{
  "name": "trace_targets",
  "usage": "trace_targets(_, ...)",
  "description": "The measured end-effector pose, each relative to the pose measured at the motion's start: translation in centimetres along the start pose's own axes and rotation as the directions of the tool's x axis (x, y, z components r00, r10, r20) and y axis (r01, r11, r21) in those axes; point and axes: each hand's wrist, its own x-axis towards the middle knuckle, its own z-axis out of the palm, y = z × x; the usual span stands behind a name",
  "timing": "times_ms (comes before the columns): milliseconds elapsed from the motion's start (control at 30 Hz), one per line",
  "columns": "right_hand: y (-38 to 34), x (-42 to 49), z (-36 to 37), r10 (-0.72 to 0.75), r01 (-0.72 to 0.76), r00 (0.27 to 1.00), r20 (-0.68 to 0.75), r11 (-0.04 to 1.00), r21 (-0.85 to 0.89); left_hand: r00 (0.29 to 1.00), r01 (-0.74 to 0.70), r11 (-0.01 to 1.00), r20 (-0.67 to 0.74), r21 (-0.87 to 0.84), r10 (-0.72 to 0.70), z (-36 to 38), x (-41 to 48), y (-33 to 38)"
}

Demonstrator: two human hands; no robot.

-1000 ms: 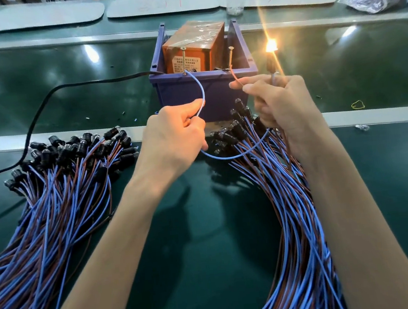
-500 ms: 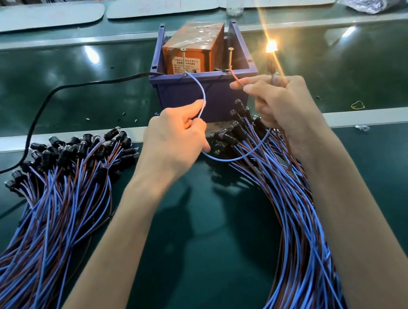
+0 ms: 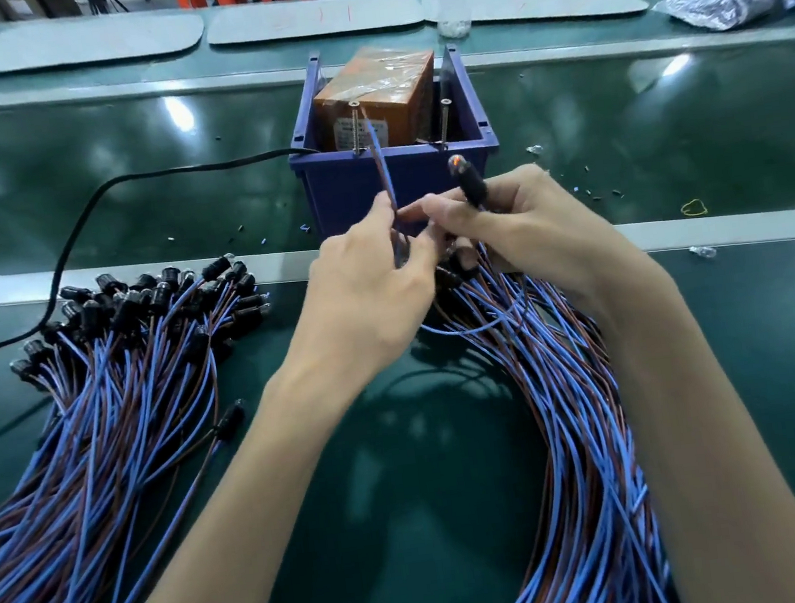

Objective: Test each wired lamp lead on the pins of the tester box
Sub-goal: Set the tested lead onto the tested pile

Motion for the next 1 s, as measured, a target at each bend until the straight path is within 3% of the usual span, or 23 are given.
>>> trace_targets(67, -0.4, -0.1, 0.3, 0.002, -0.003, 0.998, 0.057, 1.000, 0.023, 0.996, 0.015, 1.000, -0.088, -0.022, -0.017, -0.4, 0.2, -0.5)
trace_targets(167, -0.8, 0.2, 0.4, 0.038, -0.038, 0.998, -0.040, 0.999, -0.015, 0.981, 0.071, 0.997, -0.182, -0.010, -0.071, -1.1, 0.5, -1.1)
trace_targets(267, -0.8, 0.5, -0.1, 0.090, -0.104, 0.965, -0.247, 0.994, -0.044, 0.960, 0.111, 0.956, -0.279, 0.271, -0.033, -1.9, 0.4, -1.8)
trace_targets(333, -0.7, 0.6, -0.6, 0.117, -0.113, 0.927, -0.356, 0.993, 0.031, 0.955, 0.117, 0.882, -0.297, 0.457, 0.027, -2.4, 0.2, -2.2)
trace_targets(467, -0.5, 0.5, -1.5, 0.161, -0.074, 0.893, -0.420, 0.973, 0.217, 0.987, 0.161, 0.705, -0.132, 0.691, -0.096, -3.5, 0.1, -1.6)
trace_targets(600, 0.1, 0.6, -2.2, 0.194, -0.100, 0.872, -0.449, 0.969, 0.224, 0.967, 0.053, 0.666, 0.129, 0.744, -0.221, -4.0, -0.5, -0.4)
trace_targets(700, 0.6, 0.8, -2.3, 0.176, -0.112, 0.898, -0.404, 0.978, 0.177, 0.833, -0.152, 0.677, 0.462, 0.720, -0.304, -3.6, -1.7, 1.1)
trace_targets(800, 0.8, 0.6, -2.0, 0.161, -0.147, 0.949, -0.271, 0.986, 0.073, 0.512, -0.343, 0.788, 0.805, 0.511, -0.299, -1.7, -3.7, 3.0)
trace_targets(867, 0.8, 0.4, -1.7, 0.175, -0.181, 0.973, -0.149, 0.983, -0.033, 0.298, -0.396, 0.858, 0.929, 0.328, -0.218, -0.1, -4.9, 4.4)
trace_targets(900, 0.8, 0.2, -1.6, 0.189, -0.197, 0.977, -0.099, 0.976, -0.089, 0.251, -0.412, 0.867, 0.950, 0.279, -0.187, 0.6, -5.3, 4.8)
trace_targets(933, 0.9, 0.2, -1.4, 0.206, -0.213, 0.976, -0.064, 0.967, -0.138, 0.251, -0.427, 0.864, 0.953, 0.267, -0.170, 1.1, -5.5, 4.9)
trace_targets(1000, 1.1, 0.3, -1.4, 0.246, -0.249, 0.968, -0.041, 0.943, -0.219, 0.334, -0.454, 0.838, 0.930, 0.304, -0.156, 1.6, -5.6, 4.5)
